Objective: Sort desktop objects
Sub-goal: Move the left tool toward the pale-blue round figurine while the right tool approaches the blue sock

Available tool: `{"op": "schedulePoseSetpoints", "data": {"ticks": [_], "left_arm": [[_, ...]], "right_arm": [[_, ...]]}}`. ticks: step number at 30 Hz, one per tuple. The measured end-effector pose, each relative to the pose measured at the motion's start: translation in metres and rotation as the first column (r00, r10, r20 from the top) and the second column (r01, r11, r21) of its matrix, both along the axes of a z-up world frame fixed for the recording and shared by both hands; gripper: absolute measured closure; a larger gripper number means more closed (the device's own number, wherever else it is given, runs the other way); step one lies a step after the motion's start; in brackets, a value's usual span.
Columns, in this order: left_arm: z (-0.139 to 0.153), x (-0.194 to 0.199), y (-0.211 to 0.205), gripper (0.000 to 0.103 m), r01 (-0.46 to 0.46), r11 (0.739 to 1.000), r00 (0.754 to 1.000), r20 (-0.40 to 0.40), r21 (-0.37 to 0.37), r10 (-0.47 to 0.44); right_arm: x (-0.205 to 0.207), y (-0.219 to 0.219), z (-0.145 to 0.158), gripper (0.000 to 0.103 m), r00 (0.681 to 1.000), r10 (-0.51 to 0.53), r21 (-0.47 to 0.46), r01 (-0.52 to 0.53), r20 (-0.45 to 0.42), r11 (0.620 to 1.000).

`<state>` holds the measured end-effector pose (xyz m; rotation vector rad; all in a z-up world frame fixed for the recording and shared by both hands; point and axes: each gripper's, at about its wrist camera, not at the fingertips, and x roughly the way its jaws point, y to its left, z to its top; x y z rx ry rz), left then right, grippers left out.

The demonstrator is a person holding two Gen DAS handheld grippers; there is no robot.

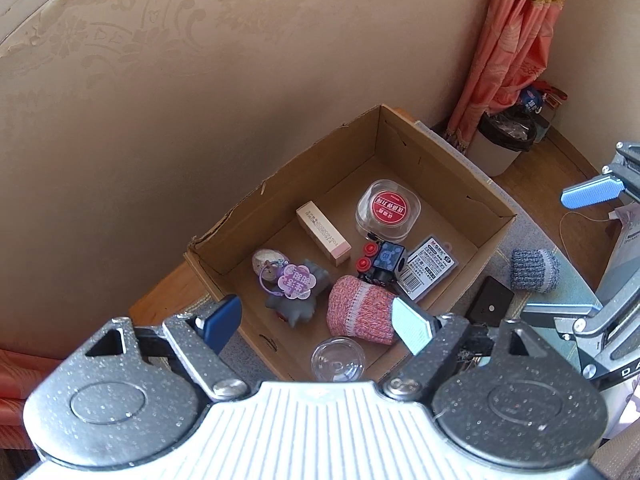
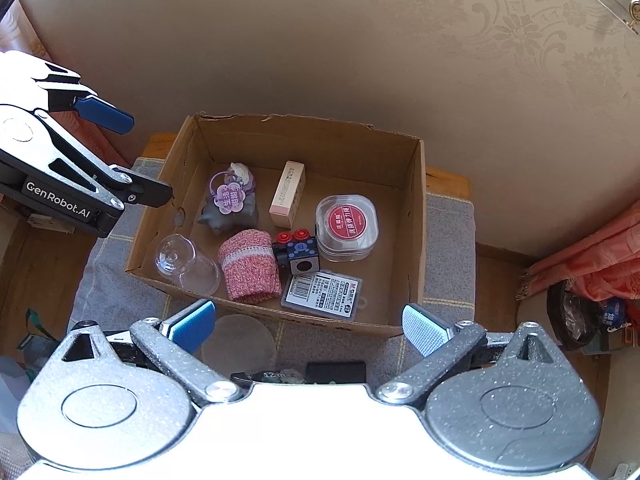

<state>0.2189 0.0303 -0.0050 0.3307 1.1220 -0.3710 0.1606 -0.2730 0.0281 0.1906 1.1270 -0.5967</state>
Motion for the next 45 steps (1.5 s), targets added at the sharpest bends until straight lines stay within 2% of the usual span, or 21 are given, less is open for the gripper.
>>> {"op": "schedulePoseSetpoints", "data": {"ticks": [4, 14, 20, 25, 34, 39, 45], "left_arm": [[0.001, -0.016, -0.007, 0.020, 0.017, 1.000, 1.000, 0.005, 0.004, -0.017], [-0.002, -0.063, -0.020, 0.020, 0.042, 0.998, 0.999, -0.014, -0.048, -0.043], [-0.011, -0.085, -0.032, 0.017, 0.062, 0.995, 0.997, -0.044, -0.078, -0.066], [-0.019, -0.101, -0.042, 0.016, 0.069, 0.993, 0.997, -0.037, -0.096, -0.073], [-0.042, -0.118, -0.059, 0.016, 0.017, 0.991, 0.998, -0.057, -0.133, -0.025], [-0.059, -0.122, -0.066, 0.016, -0.055, 0.990, 0.994, -0.099, -0.131, 0.042], [-0.078, -0.128, -0.075, 0.016, -0.141, 0.980, 0.986, -0.110, -0.138, 0.126]], "right_arm": [[-0.008, 0.006, 0.000, 0.001, 1.000, -0.005, 0.000, 0.005, 0.000, 1.000], [-0.038, 0.021, -0.008, 0.001, 1.000, -0.020, 0.013, 0.020, -0.022, 1.000], [-0.058, 0.028, -0.012, 0.001, 0.999, -0.029, 0.002, 0.029, -0.033, 1.000], [-0.077, 0.029, -0.020, 0.001, 0.997, -0.062, 0.000, 0.062, -0.052, 0.998], [-0.112, 0.028, -0.038, 0.001, 0.989, -0.130, -0.038, 0.127, -0.067, 0.991], [-0.131, 0.025, -0.050, 0.001, 0.982, -0.180, -0.018, 0.179, -0.060, 0.984], [-0.149, 0.017, -0.063, 0.001, 0.970, -0.238, -0.019, 0.237, -0.054, 0.971]]}}
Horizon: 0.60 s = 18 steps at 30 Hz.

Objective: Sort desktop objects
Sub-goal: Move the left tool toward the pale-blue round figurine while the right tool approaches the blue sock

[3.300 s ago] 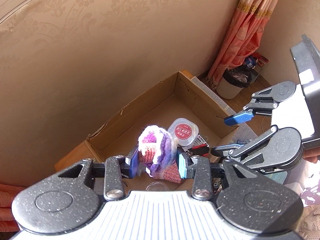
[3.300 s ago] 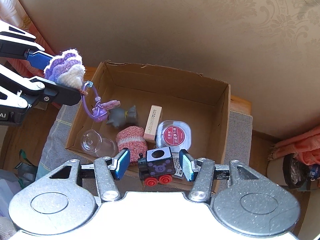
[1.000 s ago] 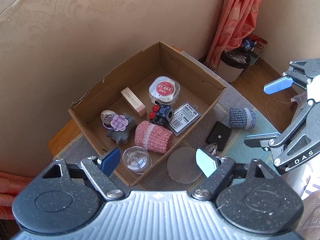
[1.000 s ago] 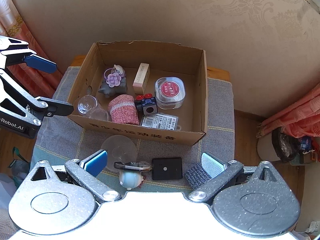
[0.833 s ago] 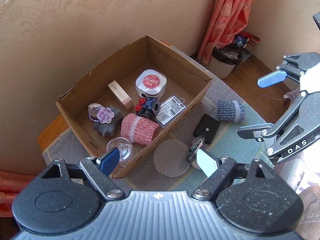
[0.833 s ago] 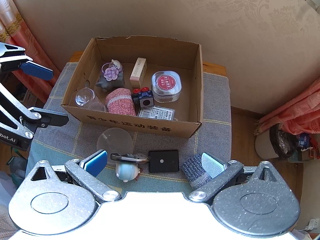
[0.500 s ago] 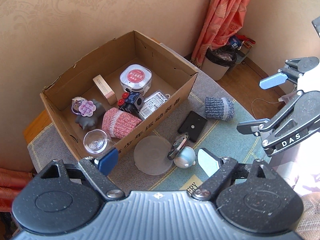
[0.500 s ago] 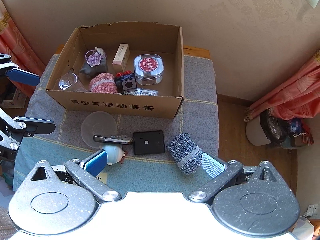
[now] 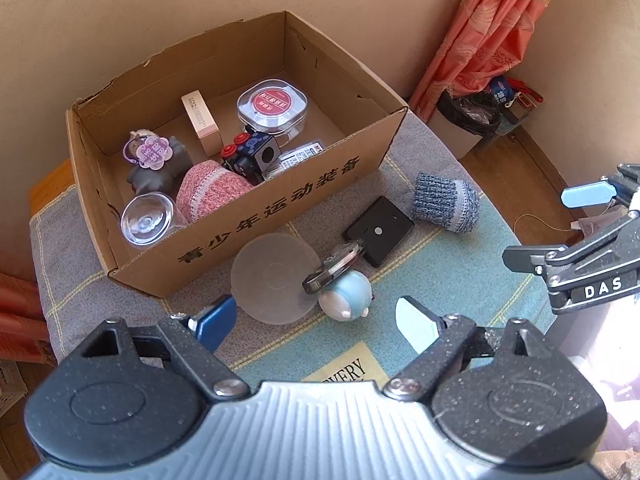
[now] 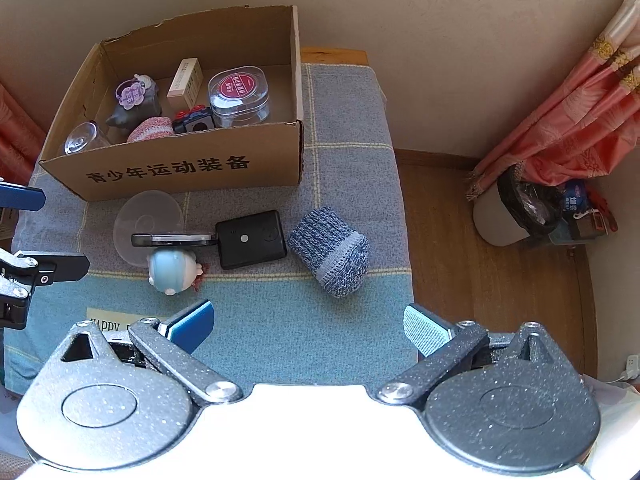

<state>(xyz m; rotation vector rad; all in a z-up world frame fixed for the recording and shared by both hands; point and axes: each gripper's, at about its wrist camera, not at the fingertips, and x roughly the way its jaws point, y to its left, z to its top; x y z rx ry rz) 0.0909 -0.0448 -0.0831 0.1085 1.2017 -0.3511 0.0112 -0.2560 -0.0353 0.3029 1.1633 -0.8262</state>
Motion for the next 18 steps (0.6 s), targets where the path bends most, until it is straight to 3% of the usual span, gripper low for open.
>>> {"op": "schedulePoseSetpoints", "data": {"ticks": [8, 13, 18], "left_arm": [[-0.026, -0.008, -0.022, 0.016, -0.059, 0.998, 0.998, 0.002, -0.018, 0.059], [-0.041, -0.013, -0.038, 0.016, -0.051, 0.998, 0.996, 0.068, 0.029, 0.049], [-0.062, -0.014, -0.046, 0.021, -0.059, 0.997, 0.996, 0.062, 0.040, 0.057]], "right_arm": [[-0.014, -0.003, -0.019, 0.001, 1.000, -0.002, 0.008, 0.002, -0.003, 1.000], [-0.021, 0.000, -0.033, 0.001, 0.999, 0.040, 0.005, -0.040, -0.024, 0.999], [-0.026, 0.003, -0.042, 0.001, 0.997, 0.072, 0.011, -0.072, -0.017, 0.997]]}}
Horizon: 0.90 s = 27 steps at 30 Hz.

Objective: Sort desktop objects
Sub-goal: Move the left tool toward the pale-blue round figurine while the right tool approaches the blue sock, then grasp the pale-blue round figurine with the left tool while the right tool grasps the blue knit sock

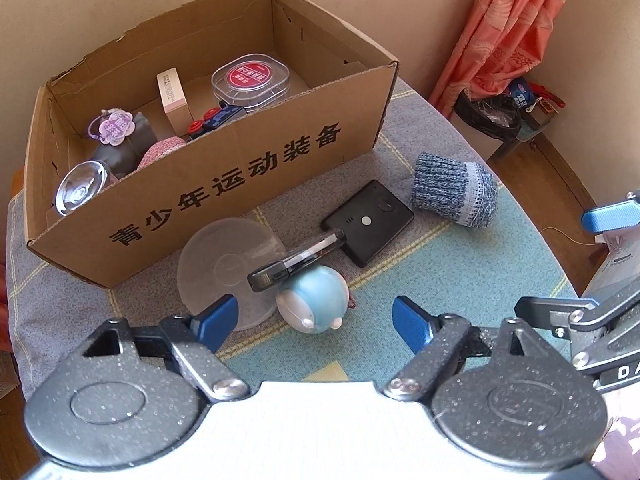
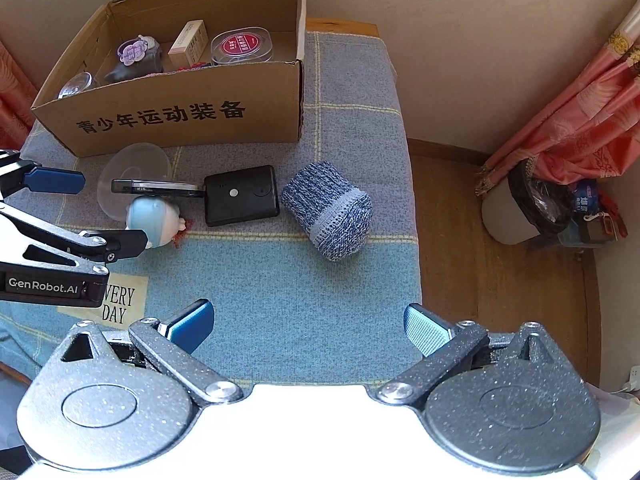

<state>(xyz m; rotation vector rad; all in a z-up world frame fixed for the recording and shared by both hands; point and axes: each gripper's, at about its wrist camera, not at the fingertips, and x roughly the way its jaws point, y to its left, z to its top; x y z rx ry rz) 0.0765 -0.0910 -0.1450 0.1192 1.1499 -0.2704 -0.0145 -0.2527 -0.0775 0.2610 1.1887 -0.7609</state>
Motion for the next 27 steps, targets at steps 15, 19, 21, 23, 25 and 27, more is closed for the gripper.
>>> {"op": "schedulePoseSetpoints", "data": {"ticks": [15, 19, 21, 23, 25, 27], "left_arm": [[-0.032, 0.005, -0.006, 0.038, -0.008, 1.000, 1.000, 0.010, 0.009, 0.008], [-0.034, 0.005, -0.006, 0.038, -0.014, 1.000, 1.000, 0.017, 0.006, 0.014], [-0.034, 0.005, -0.006, 0.038, -0.021, 1.000, 0.999, 0.028, 0.000, 0.021], [-0.034, 0.006, -0.006, 0.039, -0.024, 1.000, 0.999, 0.035, 0.005, 0.024], [-0.035, 0.007, -0.005, 0.046, -0.022, 1.000, 0.999, 0.036, 0.001, 0.022], [-0.035, 0.008, -0.004, 0.047, -0.026, 1.000, 0.999, 0.040, -0.004, 0.026]], "right_arm": [[0.010, -0.010, -0.028, 0.001, 0.996, 0.095, 0.009, -0.095, 0.003, 0.995], [0.015, -0.021, -0.031, 0.001, 0.994, 0.105, -0.006, -0.105, 0.003, 0.994], [0.018, -0.027, -0.031, 0.001, 0.994, 0.111, -0.016, -0.111, 0.003, 0.994], [0.020, -0.031, -0.032, 0.001, 0.993, 0.115, -0.024, -0.115, 0.004, 0.993], [0.022, -0.035, -0.033, 0.001, 0.992, 0.123, -0.031, -0.123, 0.006, 0.992], [0.024, -0.039, -0.035, 0.001, 0.991, 0.137, -0.037, -0.136, 0.011, 0.990]]}}
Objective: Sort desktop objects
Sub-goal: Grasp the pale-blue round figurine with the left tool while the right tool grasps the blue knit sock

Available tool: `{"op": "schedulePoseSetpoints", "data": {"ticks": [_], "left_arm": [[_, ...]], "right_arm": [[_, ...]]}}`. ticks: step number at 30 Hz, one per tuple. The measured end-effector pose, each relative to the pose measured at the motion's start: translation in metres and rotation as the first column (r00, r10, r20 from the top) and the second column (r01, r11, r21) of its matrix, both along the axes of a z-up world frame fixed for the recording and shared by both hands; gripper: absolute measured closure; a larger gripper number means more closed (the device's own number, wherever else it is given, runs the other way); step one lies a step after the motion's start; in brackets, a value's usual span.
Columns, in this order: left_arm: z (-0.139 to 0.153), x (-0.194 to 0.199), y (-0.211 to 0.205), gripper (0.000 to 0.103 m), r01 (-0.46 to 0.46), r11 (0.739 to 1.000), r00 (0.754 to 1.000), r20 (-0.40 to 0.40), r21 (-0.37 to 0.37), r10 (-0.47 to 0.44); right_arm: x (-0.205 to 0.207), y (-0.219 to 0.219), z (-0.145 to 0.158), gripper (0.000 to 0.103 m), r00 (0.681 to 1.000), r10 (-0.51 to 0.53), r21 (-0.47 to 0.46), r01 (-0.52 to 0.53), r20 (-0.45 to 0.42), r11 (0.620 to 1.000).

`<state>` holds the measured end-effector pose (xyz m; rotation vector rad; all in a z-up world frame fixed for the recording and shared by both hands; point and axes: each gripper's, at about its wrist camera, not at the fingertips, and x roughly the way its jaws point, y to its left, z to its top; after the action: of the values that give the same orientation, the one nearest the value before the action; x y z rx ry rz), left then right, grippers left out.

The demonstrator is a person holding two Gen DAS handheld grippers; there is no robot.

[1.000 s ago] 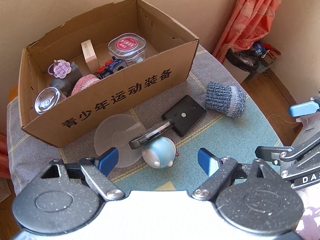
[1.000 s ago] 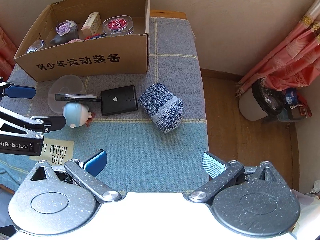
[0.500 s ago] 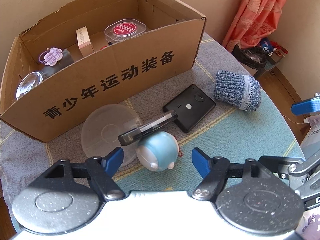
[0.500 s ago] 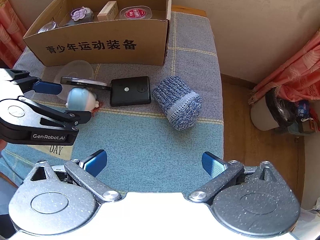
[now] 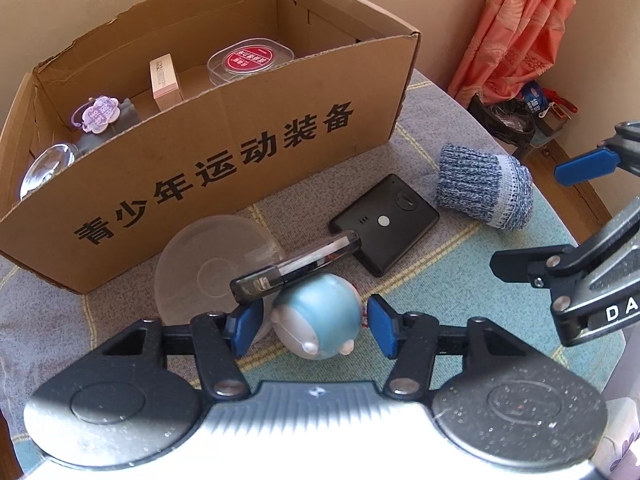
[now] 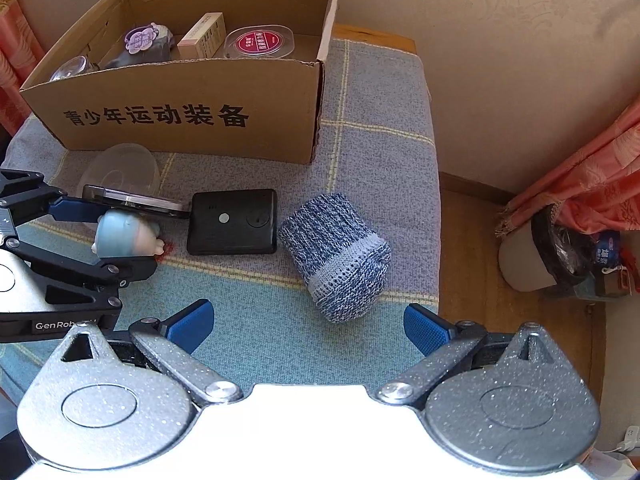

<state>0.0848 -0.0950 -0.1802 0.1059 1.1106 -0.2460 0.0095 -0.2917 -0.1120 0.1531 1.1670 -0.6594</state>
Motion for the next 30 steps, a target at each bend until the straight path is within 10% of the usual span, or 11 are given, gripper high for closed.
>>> {"op": "schedulePoseSetpoints", "data": {"ticks": [30], "left_arm": [[-0.001, -0.007, -0.005, 0.054, 0.043, 0.999, 0.999, 0.026, 0.020, -0.043]], "right_arm": [[0.023, -0.045, -0.032, 0.035, 0.982, 0.170, -0.024, -0.172, -0.088, 0.985]]}}
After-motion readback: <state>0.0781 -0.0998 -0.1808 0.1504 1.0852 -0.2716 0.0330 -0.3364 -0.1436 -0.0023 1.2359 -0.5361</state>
